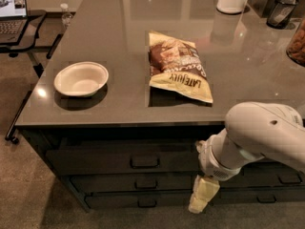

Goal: Open top drawer

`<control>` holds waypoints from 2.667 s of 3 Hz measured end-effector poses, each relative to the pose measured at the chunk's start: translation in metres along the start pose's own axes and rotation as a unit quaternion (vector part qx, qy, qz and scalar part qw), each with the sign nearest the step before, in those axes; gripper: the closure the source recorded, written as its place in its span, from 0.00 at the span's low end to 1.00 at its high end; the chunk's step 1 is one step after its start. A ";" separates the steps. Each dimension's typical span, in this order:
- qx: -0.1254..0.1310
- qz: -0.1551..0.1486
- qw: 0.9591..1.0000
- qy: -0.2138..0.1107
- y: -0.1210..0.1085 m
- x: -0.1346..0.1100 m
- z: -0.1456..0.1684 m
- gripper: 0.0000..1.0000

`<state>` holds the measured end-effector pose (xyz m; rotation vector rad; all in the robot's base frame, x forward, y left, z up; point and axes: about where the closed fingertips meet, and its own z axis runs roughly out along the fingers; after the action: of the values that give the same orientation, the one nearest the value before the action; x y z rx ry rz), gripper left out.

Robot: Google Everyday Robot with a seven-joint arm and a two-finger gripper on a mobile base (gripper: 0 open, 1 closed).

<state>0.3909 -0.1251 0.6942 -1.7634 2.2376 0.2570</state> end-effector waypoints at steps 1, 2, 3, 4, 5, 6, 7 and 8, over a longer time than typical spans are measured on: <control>0.026 0.002 1.000 -0.006 -0.014 0.003 0.002 0.00; 0.043 0.001 0.999 -0.012 -0.028 0.002 0.005 0.00; 0.046 -0.002 0.999 -0.012 -0.036 0.003 0.015 0.00; 0.045 -0.001 0.999 -0.012 -0.042 0.006 0.027 0.00; 0.045 -0.005 0.999 -0.014 -0.053 0.004 0.037 0.00; 0.036 -0.013 0.999 -0.007 -0.059 0.001 0.052 0.00; 0.007 -0.012 1.000 0.010 -0.044 0.004 0.065 0.00; -0.029 0.014 0.999 0.029 0.000 0.012 0.033 0.00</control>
Offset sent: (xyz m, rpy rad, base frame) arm 0.0451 -0.0105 -0.0079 0.0141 -0.1268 -0.0420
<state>0.3925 -0.1257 0.6591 -1.7923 2.3183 0.2834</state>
